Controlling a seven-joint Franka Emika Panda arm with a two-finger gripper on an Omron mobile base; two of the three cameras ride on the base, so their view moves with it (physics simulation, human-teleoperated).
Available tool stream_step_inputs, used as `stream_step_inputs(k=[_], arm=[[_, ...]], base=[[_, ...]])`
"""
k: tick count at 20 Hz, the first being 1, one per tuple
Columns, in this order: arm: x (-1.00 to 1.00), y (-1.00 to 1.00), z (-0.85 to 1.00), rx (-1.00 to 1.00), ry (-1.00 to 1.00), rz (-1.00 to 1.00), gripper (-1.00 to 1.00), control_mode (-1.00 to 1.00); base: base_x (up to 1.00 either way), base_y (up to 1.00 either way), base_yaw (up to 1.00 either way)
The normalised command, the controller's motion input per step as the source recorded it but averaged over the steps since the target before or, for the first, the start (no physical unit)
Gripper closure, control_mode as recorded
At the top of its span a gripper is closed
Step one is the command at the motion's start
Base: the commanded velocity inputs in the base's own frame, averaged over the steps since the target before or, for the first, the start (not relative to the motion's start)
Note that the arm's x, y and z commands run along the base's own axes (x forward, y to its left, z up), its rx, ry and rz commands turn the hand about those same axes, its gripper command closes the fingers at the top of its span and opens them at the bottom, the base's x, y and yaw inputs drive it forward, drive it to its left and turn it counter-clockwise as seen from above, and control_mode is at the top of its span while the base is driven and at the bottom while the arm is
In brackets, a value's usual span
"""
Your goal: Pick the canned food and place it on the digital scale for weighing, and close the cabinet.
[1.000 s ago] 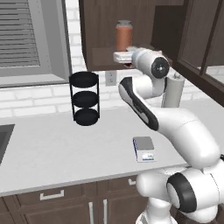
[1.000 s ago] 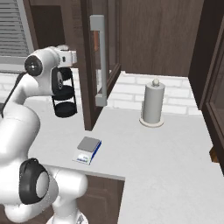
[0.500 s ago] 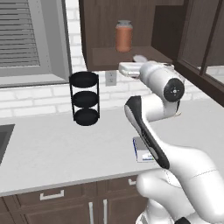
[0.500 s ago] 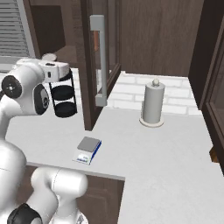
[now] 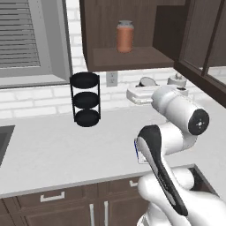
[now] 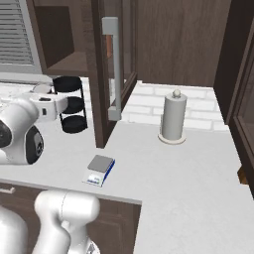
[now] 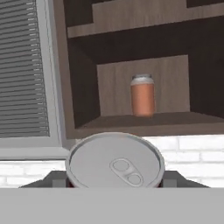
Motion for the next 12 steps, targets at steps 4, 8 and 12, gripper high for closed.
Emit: stream_step_inputs(k=[4, 8, 12], arm=[[-0.09, -0.02, -0.83, -0.03, 0.00, 0.39, 1.00, -1.00], [0.04, 0.00, -0.65, -0.02, 0.00, 0.35, 1.00, -1.00], [0.42, 0.09, -0.64, -0.01, -0.04, 0.25, 1.00, -1.00]], base=[[0.00, 0.00, 0.00], [0.00, 0.00, 0.00], [0.00, 0.00, 0.00]])
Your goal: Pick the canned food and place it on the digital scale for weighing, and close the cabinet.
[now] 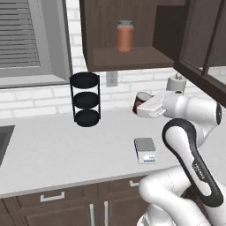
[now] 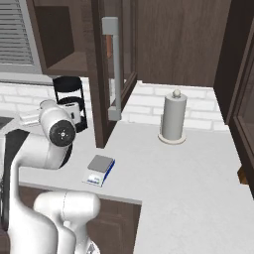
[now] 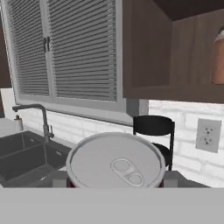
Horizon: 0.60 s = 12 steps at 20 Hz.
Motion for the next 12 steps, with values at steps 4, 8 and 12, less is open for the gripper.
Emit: stream_step_inputs(k=[4, 8, 12], arm=[[0.92, 0.46, -0.63, -0.01, -0.01, 0.16, 1.00, -1.00], [0.81, 0.46, -0.62, 0.00, 0.00, 0.18, 1.00, -1.00], [0.28, 0.02, -0.53, 0.00, 0.00, 0.11, 1.00, -1.00]], base=[[0.00, 0.00, 0.00], [0.00, 0.00, 0.00], [0.00, 0.00, 0.00]])
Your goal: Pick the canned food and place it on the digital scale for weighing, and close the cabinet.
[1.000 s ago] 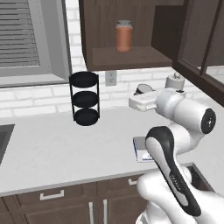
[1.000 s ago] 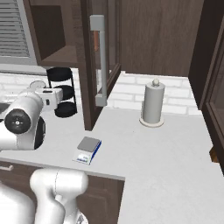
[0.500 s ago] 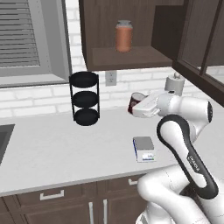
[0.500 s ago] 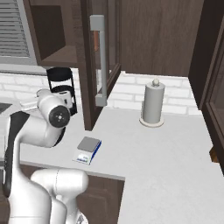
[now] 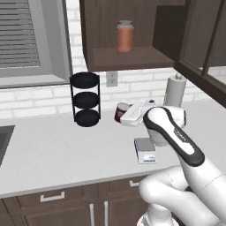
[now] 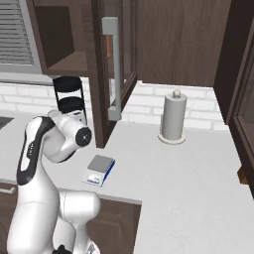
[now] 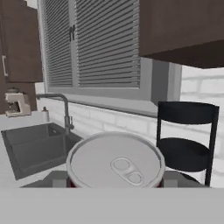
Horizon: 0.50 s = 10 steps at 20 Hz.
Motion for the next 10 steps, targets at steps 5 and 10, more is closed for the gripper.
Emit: stream_step_inputs(k=[5, 10], arm=[[-0.06, -0.23, -0.17, 0.00, 0.00, 0.10, 1.00, -1.00], [-0.14, -0.43, 0.00, 0.03, 0.00, 0.02, 1.00, -1.00]], base=[[0.00, 0.00, 0.00], [0.00, 0.00, 0.00]])
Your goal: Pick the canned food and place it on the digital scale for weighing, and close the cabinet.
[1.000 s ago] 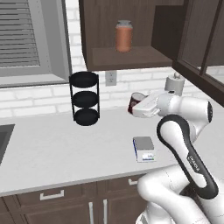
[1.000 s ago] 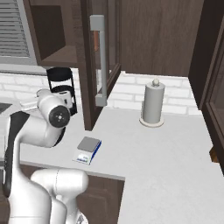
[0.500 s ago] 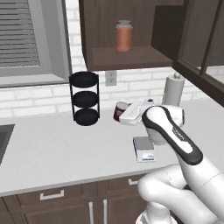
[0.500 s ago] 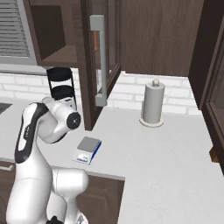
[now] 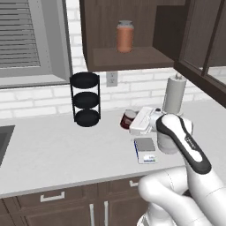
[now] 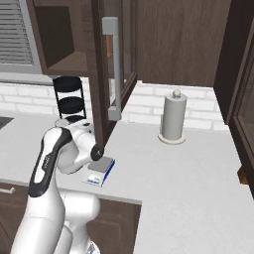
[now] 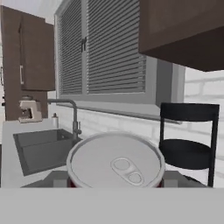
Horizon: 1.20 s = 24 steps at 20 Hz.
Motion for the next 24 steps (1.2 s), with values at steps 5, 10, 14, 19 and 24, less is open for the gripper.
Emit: stream_step_inputs(k=[5, 10, 14, 19, 24], arm=[[0.00, -0.46, -0.01, 0.00, 0.05, 0.00, 1.00, -1.00], [0.00, -0.51, -0.06, 0.00, 0.19, 0.00, 1.00, -1.00], [0.00, -0.45, -0.38, 0.00, 0.04, 0.02, 1.00, -1.00], [0.00, -0.18, -0.53, -0.02, 0.00, 0.08, 1.00, -1.00], [0.00, -0.34, -0.22, 0.00, 0.03, 0.05, 1.00, -1.00]], base=[[0.00, 0.00, 0.00], [0.00, 0.00, 0.00], [0.00, 0.00, 0.00], [0.00, 0.00, 0.00], [0.00, 0.00, 0.00]])
